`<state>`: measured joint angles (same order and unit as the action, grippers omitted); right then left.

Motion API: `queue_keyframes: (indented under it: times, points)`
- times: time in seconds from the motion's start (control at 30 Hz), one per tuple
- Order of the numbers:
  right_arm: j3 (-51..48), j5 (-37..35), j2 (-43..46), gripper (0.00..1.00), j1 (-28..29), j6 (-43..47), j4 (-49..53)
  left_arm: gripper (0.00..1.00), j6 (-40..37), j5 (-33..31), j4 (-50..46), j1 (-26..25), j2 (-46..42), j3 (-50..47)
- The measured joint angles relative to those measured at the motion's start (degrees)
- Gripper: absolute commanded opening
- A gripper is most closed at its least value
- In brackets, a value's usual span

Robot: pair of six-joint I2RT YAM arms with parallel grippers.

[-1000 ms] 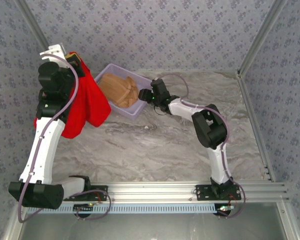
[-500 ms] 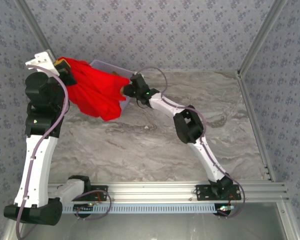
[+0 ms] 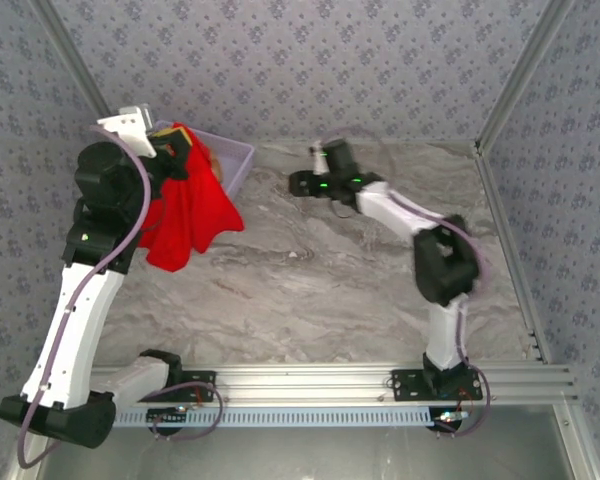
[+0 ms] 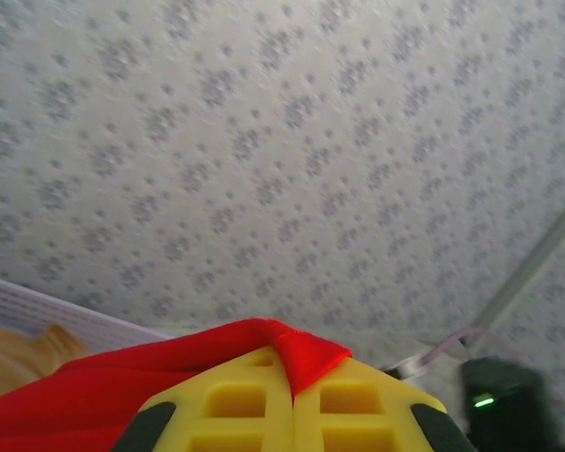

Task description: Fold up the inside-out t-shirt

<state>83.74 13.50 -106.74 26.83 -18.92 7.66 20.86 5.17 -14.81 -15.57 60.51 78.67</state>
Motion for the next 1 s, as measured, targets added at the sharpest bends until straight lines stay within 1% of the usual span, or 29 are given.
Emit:
queue_keyframes:
  times: [0.07, 0.1, 0.17, 0.23, 0.3, 0.33, 0.4, 0.53, 0.57, 0.7, 0.77, 0.8, 0.83, 0.87, 0.9, 0.93, 1.0]
  points:
    - [-10.01, 3.26, 11.10, 0.81, -2.97, 2.69, -3.13, 0.00, 0.02, 0.28, 0.66, -2.21, 0.15, -1.57]
    - [-14.34, 4.96, 16.15, 0.83, -3.37, 4.07, -4.33, 0.00, 0.02, 0.44, 0.94, -3.21, 0.31, -2.47]
    - [-21.42, 8.59, 23.37, 0.87, -2.08, 6.93, -6.99, 0.00, 0.02, 0.66, 1.09, -5.09, 1.29, -3.69]
    - [-27.56, 11.43, 27.26, 0.88, 0.48, 9.57, -9.55, 0.00, 0.02, 0.85, 1.18, -7.10, 3.26, -4.13]
    - [-31.76, 13.14, 27.96, 0.86, 2.38, 11.50, -10.69, 0.00, 0.02, 0.98, 1.31, -9.03, 5.29, -4.13]
    - [-33.42, 13.79, 27.82, 0.80, 2.86, 12.50, -10.93, 0.00, 0.02, 1.07, 1.31, -9.77, 5.95, -4.13]
    - [-36.65, 14.75, 27.69, 0.60, 3.10, 14.03, -11.41, 0.00, 0.00, 1.22, 1.31, -11.56, 7.28, -4.13]
    - [-40.50, 15.93, 28.26, 0.09, 3.21, 15.45, -14.29, 0.00, -0.42, 1.27, 1.33, -13.55, 8.66, -4.13]
    - [-41.38, 15.96, 28.85, 0.00, 3.23, 15.50, -14.84, 0.00, -0.46, 1.11, 1.33, -13.77, 8.98, -4.13]
    - [-43.15, 16.46, 31.89, 0.00, 3.50, 14.34, -15.76, 0.01, -0.85, 0.11, 2.62, -13.84, 11.26, -4.11]
    - [-43.39, 16.87, 33.57, 0.00, 3.58, 12.72, -16.06, 0.10, -1.27, -0.74, 3.74, -13.79, 13.88, -3.72]
    - [-43.50, 17.09, 34.53, 0.00, 3.58, 11.28, -16.26, 0.19, -1.66, -1.36, 4.11, -13.79, 15.96, -2.89]
    - [-43.63, 17.38, 35.58, 0.00, 3.56, 9.22, -16.81, 0.25, -1.86, -1.84, 4.28, -13.64, 18.86, -1.27]
    - [-43.71, 17.42, 36.52, 0.00, 3.41, 6.97, -17.44, 0.33, -2.43, -1.99, 4.07, -13.42, 21.62, 0.52]
    - [-43.74, 17.38, 37.44, 0.00, 3.15, 4.15, -18.36, 0.45, -2.99, -2.21, 3.13, -13.14, 25.14, 3.52]
    - [-43.74, 17.07, 38.18, 0.00, 2.69, 1.11, -19.17, 0.55, -3.80, -2.69, 2.25, -12.72, 28.41, 6.56]
    - [-43.87, 14.91, 39.30, 0.00, 1.01, -6.47, -20.65, 0.69, -5.05, -4.50, 0.20, -11.56, 33.31, 11.23]
